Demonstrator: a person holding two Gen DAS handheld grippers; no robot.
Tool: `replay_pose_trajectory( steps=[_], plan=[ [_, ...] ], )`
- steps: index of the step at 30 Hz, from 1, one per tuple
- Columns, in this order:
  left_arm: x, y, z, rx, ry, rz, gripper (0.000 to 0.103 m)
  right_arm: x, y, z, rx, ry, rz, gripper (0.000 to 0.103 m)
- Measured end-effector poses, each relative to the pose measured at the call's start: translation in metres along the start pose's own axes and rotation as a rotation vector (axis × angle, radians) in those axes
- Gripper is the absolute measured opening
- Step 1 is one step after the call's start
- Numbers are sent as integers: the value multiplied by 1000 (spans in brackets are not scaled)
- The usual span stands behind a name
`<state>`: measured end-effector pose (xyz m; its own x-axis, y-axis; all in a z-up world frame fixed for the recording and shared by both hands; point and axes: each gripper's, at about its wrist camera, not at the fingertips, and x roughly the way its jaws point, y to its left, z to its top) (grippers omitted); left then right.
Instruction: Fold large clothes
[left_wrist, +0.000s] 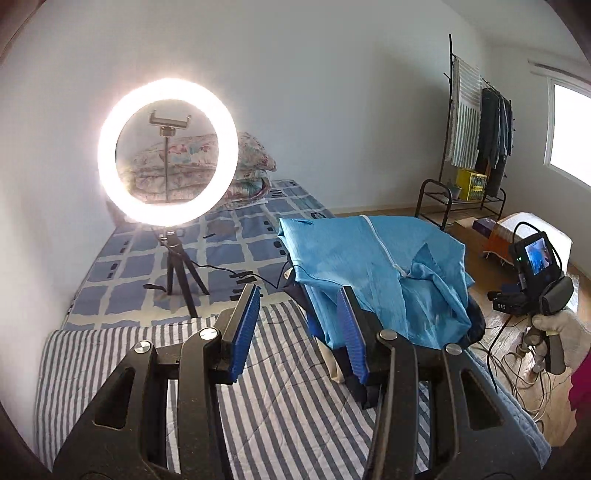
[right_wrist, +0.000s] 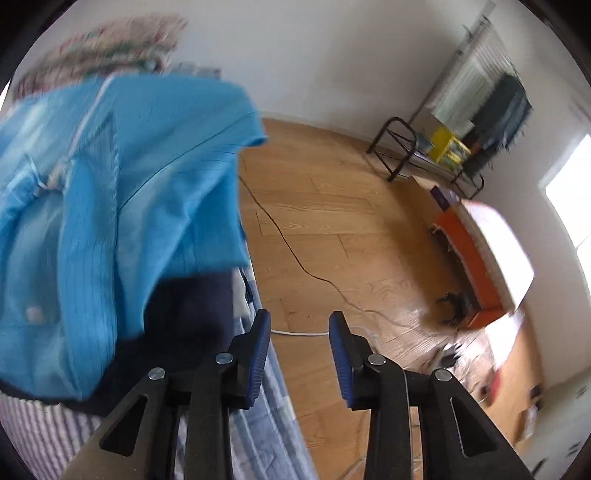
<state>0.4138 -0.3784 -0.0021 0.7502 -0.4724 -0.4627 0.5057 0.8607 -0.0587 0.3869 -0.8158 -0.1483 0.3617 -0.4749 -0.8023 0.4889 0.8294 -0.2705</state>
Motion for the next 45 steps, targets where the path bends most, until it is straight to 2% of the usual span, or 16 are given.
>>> replay_pose_trajectory(
  steps=[2, 4, 6, 7, 8, 13, 15, 17, 20, 21, 24, 25, 32, 37, 41, 45],
  plan=[
    [-26, 3, -2, -4, 13, 4, 45, -17, -18, -14, 61, -8, 36, 34],
    [-56, 5, -6, -9, 19, 10, 46, -43, -28, -23, 68, -53, 35, 36],
    [-89, 5, -13, -17, 3, 24, 64, -77, -38, -35, 92, -114, 73, 47],
    [-104, 5, -16, -24, -3, 30, 68, -94, -41, -44, 102, -137, 93, 54],
    [-118, 5, -18, -27, -4, 28, 68, -109, -43, -54, 105, -153, 101, 55],
    [-194, -7, -33, -19, -30, 16, 69, -200, -40, -103, 82, -259, 162, 57],
    [-227, -15, -39, -8, -54, 12, 77, -239, -41, -121, 69, -311, 191, 61],
    [-256, -22, -45, -3, -75, 15, 80, -275, -36, -138, 57, -366, 208, 71],
    [-289, -31, -56, -4, -90, 10, 87, -325, -35, -169, 41, -432, 260, 74],
    [-297, -34, -60, -2, -91, 8, 91, -337, -34, -178, 36, -447, 272, 74],
    [-319, -43, -76, 11, -95, 1, 92, -365, -23, -202, 12, -500, 284, 84],
    [-324, -45, -81, 11, -97, 1, 93, -372, -20, -211, 9, -515, 282, 87],
    [-331, -53, -118, -25, -72, -6, 95, -375, -2, -251, 41, -548, 324, 90],
    [-317, -57, -142, -5, -38, 17, 95, -358, 11, -268, 91, -529, 345, 90],
    [-308, -56, -157, -5, -45, 37, 103, -340, 24, -277, 128, -510, 367, 96],
    [-294, -55, -166, 11, -24, 70, 103, -324, 37, -286, 142, -513, 372, 98]
  ],
)
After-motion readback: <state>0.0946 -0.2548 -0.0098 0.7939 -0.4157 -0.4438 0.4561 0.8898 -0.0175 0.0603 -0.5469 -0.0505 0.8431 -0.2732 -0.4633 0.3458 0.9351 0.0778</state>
